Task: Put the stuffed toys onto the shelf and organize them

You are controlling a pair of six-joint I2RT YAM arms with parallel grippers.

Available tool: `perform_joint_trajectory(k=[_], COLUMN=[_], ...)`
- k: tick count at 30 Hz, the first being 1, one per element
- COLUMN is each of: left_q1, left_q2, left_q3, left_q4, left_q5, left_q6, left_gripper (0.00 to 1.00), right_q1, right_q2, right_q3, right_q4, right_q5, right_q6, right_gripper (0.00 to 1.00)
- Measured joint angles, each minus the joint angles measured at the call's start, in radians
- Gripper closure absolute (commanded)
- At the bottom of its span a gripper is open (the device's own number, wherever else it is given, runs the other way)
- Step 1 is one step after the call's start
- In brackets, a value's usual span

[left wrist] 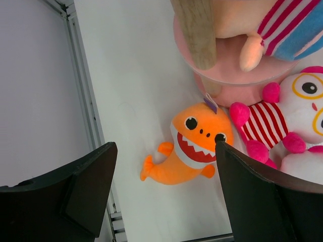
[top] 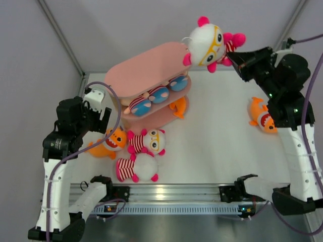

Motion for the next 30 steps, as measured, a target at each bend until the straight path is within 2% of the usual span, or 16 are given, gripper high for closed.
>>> perform_joint_trajectory(k=[3,6,10,15,18,24,30], left_q1=[0.0,0.0,0.0,0.0,0.0,0.0,0.0], left_q2=[-0.006,-0.013,-0.027,-0.04,-0.043,-0.055,-0.073], left_q3=[-0.01,-0.012,-0.02,-0.03,-0.036,-0.04,-0.047], left_q4=[-0.002,-0.005,-0.005,-0.006,-0.006,-0.006,-0.006], left_q5=[-0.008,-0.018,-0.025,-0.026,-0.026,-0.026,-0.026], left_q6=[0.0,0.0,0.001,0.001,0.001,0.005,0.009], left_gripper=[0.15,0.14,0.14,0.14,0.14,0.14,0.14], right_q1=[0.208,0.327,0.399,0.436,0.44,0.467,0.518], right_q2=[0.162,0.321,0.47,0.599,0.62,0.612,0.544], right_q3=[0.196,0.326,0.378,0.463,0.502,0.531,0.474], right_q4=[0.032,0.05,0.027,-0.099,-0.144,-0.193,-0.223], right_q5=[0.113,0.225,0.356,0.477,0.506,0.554,0.581], right_q6=[0.065,0.143,0.27,0.427,0.494,0.566,0.583], right_gripper=[1.0,1.0,1.0,1.0,0.97,0.8,0.77])
